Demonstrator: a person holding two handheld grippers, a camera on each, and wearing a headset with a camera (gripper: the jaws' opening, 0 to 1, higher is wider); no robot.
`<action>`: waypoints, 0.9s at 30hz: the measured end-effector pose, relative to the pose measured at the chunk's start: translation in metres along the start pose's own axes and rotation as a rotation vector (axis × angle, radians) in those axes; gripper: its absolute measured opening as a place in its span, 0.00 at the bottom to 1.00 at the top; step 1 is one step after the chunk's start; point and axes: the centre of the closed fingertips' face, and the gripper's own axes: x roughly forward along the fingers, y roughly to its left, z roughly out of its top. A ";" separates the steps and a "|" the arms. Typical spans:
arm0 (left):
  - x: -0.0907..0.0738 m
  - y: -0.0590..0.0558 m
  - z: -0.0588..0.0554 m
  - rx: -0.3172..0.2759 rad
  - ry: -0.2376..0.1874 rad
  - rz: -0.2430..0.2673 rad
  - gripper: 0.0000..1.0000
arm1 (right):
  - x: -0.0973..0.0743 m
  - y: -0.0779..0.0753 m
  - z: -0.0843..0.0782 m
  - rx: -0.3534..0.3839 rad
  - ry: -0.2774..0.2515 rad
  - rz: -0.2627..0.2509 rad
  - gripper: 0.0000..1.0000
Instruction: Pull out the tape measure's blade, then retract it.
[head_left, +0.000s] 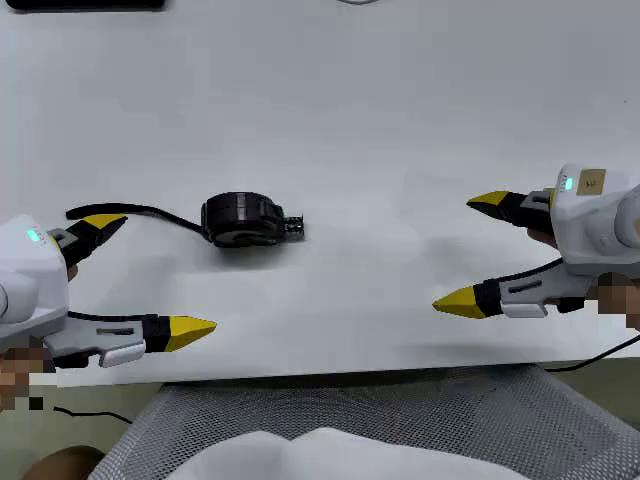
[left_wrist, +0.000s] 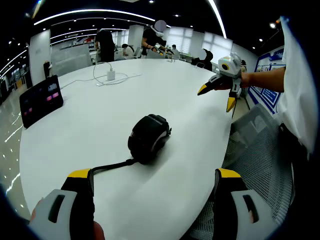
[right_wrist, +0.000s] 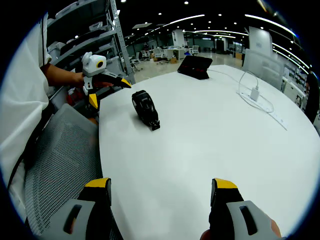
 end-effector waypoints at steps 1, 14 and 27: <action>0.000 0.000 0.000 -0.001 0.001 -0.001 0.99 | 0.000 -0.001 0.000 -0.003 -0.002 -0.002 0.82; 0.001 0.002 0.001 0.001 0.002 0.005 0.99 | -0.001 -0.002 0.000 -0.006 -0.003 -0.014 0.82; 0.002 0.002 -0.002 0.005 0.023 0.007 0.99 | 0.000 -0.001 0.000 -0.001 -0.003 -0.003 0.79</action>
